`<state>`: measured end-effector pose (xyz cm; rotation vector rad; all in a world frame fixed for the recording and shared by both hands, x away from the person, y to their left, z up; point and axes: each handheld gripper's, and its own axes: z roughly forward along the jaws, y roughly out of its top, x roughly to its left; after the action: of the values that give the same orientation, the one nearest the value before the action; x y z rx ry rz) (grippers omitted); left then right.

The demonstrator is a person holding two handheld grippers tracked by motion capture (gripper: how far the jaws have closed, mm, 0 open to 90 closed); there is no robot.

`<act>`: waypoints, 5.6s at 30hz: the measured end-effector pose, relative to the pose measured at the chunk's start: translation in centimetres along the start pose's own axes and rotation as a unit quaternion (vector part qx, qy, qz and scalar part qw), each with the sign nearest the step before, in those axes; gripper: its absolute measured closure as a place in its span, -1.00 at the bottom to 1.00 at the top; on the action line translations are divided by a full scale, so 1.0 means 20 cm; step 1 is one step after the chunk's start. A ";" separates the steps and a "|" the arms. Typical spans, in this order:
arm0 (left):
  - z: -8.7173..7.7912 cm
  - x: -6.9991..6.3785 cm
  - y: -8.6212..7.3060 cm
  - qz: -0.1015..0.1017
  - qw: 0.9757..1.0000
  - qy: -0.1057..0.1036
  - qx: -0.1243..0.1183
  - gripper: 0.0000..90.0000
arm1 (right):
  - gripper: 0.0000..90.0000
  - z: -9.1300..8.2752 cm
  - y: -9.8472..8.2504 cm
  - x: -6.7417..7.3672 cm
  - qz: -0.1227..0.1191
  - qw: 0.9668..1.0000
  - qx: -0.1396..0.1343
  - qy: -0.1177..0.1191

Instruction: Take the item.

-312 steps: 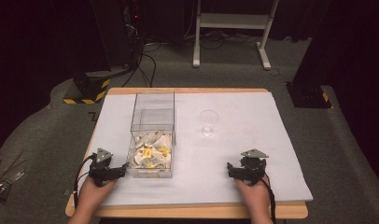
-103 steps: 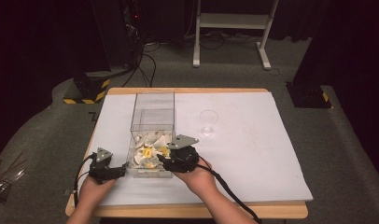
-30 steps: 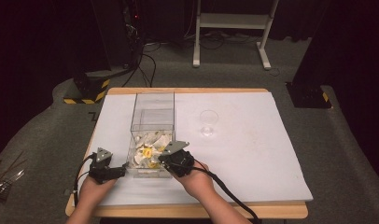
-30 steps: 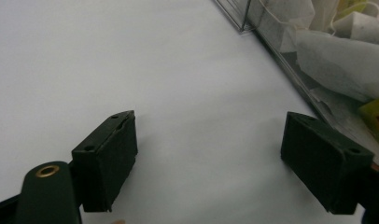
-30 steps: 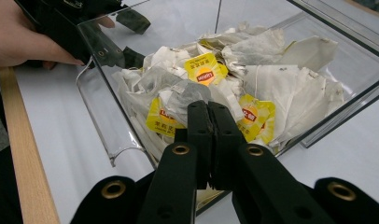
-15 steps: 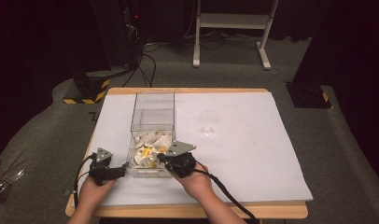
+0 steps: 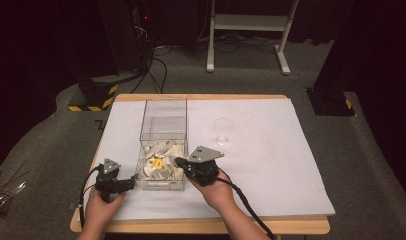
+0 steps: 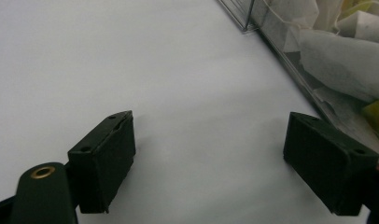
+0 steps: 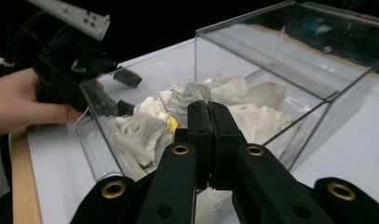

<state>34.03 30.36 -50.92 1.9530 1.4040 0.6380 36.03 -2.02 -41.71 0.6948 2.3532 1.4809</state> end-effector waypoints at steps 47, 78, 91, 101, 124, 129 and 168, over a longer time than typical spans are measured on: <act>0.00 -0.01 0.00 0.001 1.000 -0.002 -0.003 -0.59 | 0.98 -0.22 0.07 -0.31 0.040 0.994 -0.082 -0.059; 0.00 -0.01 -0.01 0.001 1.000 -0.002 -0.003 -0.59 | 0.98 -0.33 -0.04 -0.62 0.105 0.978 -0.109 -0.142; 0.00 -0.01 -0.01 0.004 1.000 0.000 -0.005 -0.57 | 0.98 -0.31 -0.08 -0.71 0.116 0.972 -0.096 -0.178; -0.01 -0.01 -0.01 0.005 1.000 0.001 -0.006 -0.56 | 0.98 -0.28 -0.09 -0.73 0.115 0.970 -0.095 -0.191; -0.01 -0.02 -0.01 0.006 1.000 0.001 -0.007 -0.54 | 0.98 -0.15 -0.14 -0.79 0.131 0.970 -0.063 -0.195; -0.01 -0.02 -0.01 0.006 1.000 0.001 -0.007 -0.54 | 0.98 -0.14 -0.15 -0.80 0.134 0.970 -0.059 -0.194; -0.01 -0.01 -0.01 0.002 1.000 -0.001 -0.006 -0.54 | 0.49 -0.14 -0.13 -0.72 0.125 0.973 -0.047 -0.186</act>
<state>33.80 30.17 -50.94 1.9474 1.3914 0.6459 46.22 -12.82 -43.21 1.1655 1.9568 1.3983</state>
